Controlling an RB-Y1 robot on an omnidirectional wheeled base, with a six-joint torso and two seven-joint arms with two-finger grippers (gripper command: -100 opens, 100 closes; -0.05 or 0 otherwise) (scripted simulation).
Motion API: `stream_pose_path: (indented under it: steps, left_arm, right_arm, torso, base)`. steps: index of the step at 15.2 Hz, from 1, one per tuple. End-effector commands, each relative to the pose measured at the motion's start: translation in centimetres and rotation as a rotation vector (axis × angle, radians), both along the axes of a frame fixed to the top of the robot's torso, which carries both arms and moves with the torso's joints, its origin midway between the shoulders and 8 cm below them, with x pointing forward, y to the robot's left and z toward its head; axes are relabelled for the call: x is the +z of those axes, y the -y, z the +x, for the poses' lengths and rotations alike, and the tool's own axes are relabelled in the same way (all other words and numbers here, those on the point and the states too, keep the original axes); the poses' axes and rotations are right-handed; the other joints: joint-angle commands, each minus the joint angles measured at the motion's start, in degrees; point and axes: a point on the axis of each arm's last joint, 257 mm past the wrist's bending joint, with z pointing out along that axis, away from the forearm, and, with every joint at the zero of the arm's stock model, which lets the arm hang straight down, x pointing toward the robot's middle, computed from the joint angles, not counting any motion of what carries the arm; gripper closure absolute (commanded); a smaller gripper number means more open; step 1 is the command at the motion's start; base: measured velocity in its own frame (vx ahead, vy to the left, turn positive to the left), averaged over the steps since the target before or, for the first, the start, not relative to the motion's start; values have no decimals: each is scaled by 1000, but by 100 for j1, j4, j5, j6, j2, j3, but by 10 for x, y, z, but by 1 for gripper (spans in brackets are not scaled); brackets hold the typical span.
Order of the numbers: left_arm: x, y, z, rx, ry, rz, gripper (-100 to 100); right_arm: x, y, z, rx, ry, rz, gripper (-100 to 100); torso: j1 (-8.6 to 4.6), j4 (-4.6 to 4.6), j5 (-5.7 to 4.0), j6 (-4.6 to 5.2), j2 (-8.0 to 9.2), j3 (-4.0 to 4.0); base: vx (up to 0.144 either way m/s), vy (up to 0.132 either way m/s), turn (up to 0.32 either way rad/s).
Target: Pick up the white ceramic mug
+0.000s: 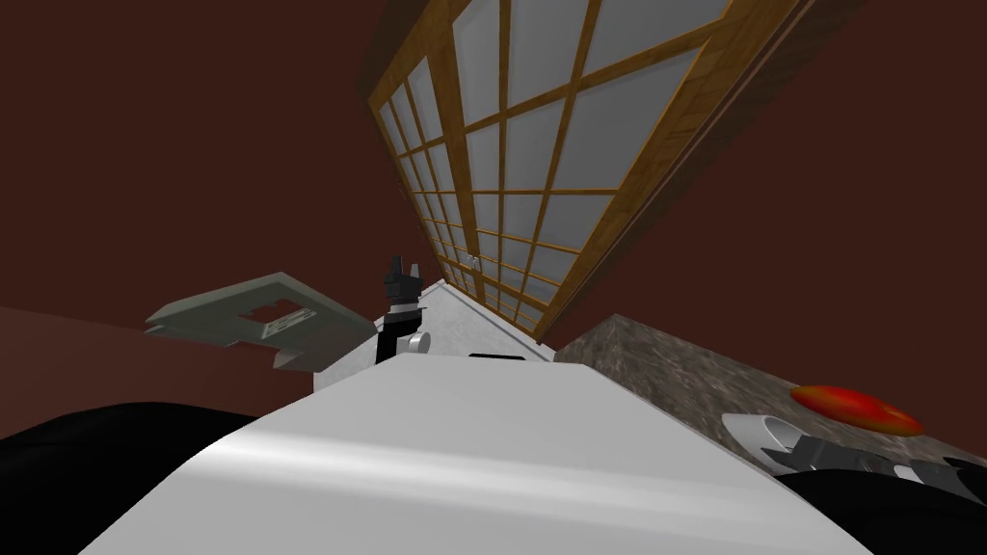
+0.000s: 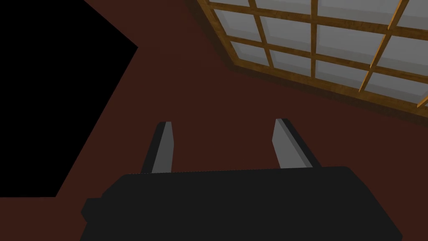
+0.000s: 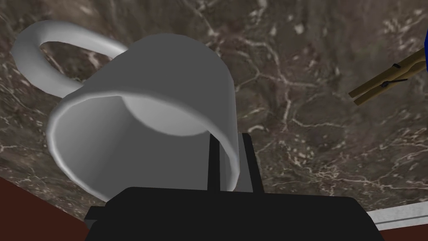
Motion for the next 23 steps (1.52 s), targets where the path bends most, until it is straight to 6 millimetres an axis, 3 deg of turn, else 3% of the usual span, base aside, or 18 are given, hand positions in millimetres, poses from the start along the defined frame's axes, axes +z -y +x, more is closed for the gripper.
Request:
stream_pose_path:
  steps: [1, 2, 3, 4, 5, 7, 8, 10, 11, 13, 14, 16, 17, 18, 20, 21, 23]
  left_arm:
    - [0, 0, 0, 0, 0, 0, 0]
    - [0, 0, 0, 0, 0, 0, 0]
    - [0, 0, 0, 0, 0, 0, 0]
    - [0, 0, 0, 0, 0, 0, 0]
    - [0, 0, 0, 0, 0, 0, 0]
    - [0, 0, 0, 0, 0, 0, 0]
    - [0, 0, 0, 0, 0, 0, 0]
    - [0, 0, 0, 0, 0, 0, 0]
    - [0, 0, 0, 0, 0, 0, 0]
    - [0, 0, 0, 0, 0, 0, 0]
    - [0, 0, 0, 0, 0, 0, 0]
    - [0, 0, 0, 0, 0, 0, 0]
    - [0, 0, 0, 0, 0, 0, 0]
    - [0, 0, 0, 0, 0, 0, 0]
    - [0, 0, 0, 0, 0, 0, 0]
    - [0, 0, 0, 0, 0, 0, 0]
    - [0, 0, 0, 0, 0, 0, 0]
  right_arm:
    - [0, 0, 0, 0, 0, 0, 100]
    - [0, 0, 0, -1, 1, 0, 100]
    - [1, -2, 13, 16, 13, 6, 100]
    - [0, -3, 11, 15, 7, 8, 100]
    - [4, -3, 32, 39, 34, 4, 100]
    - [-1, -7, 18, 27, 7, 18, 100]
    - [6, -6, 45, 47, 48, 13, 100]
    - [-2, -10, 25, 37, 7, 25, 100]
    - [6, -8, 49, 56, 42, 18, 100]
    - [-1, -11, 31, 45, 7, 29, 100]
    - [8, -10, 56, 61, 46, 21, 100]
    - [1, -12, 36, 50, 6, 30, 100]
    - [1, -12, 36, 50, 6, 30, 100]
    - [9, -11, 55, 60, 36, 24, 100]
    - [4, -12, 40, 53, 5, 29, 100]
    - [13, -9, 61, 66, 38, 18, 100]
    - [8, -11, 44, 54, 4, 25, 100]
  torso:
    - [0, 0, 0, 0, 0, 0]
    - [0, -1, 0, -1, 0, -1]
    - [0, -1, 1, -1, -1, -1]
    - [0, 0, 2, -5, -1, -1]
    - [1, 1, 2, -6, 0, 0]
    - [0, 3, 1, -12, -1, 1]
    - [1, 2, 0, -9, 0, 1]
    - [0, 2, 0, -13, -2, 0]
    - [0, 1, -2, -9, -1, 0]
    - [0, 1, -1, -13, -1, 0]
    - [-1, 0, -3, -11, -1, 0]
    - [-2, 1, -2, -15, -1, -1]
    - [-3, -1, -5, -11, -1, -1]
    - [-4, -2, -5, -10, -1, -1]
    - [-4, -2, -4, -15, -3, -2]
    - [-5, -3, -6, -13, -3, -3]
    - [-5, -3, -4, -14, -4, -4]
  base:
    - [0, 0, 0]
    - [0, 0, 0]
    - [-8, -2, -39]
    - [-13, -2, -27]
    - [-17, -2, -37]
    - [-13, 0, -9]
    - [-11, -1, -40]
    - [-6, 0, -12]
    - [-8, 0, -44]
    - [-8, 1, -15]
    - [-13, 1, -38]
    - [-10, -1, -10]
    - [0, 0, 0]
    - [-8, 1, -44]
    - [-9, 0, -16]
    - [-12, 1, -42]
    - [-9, -1, -5]
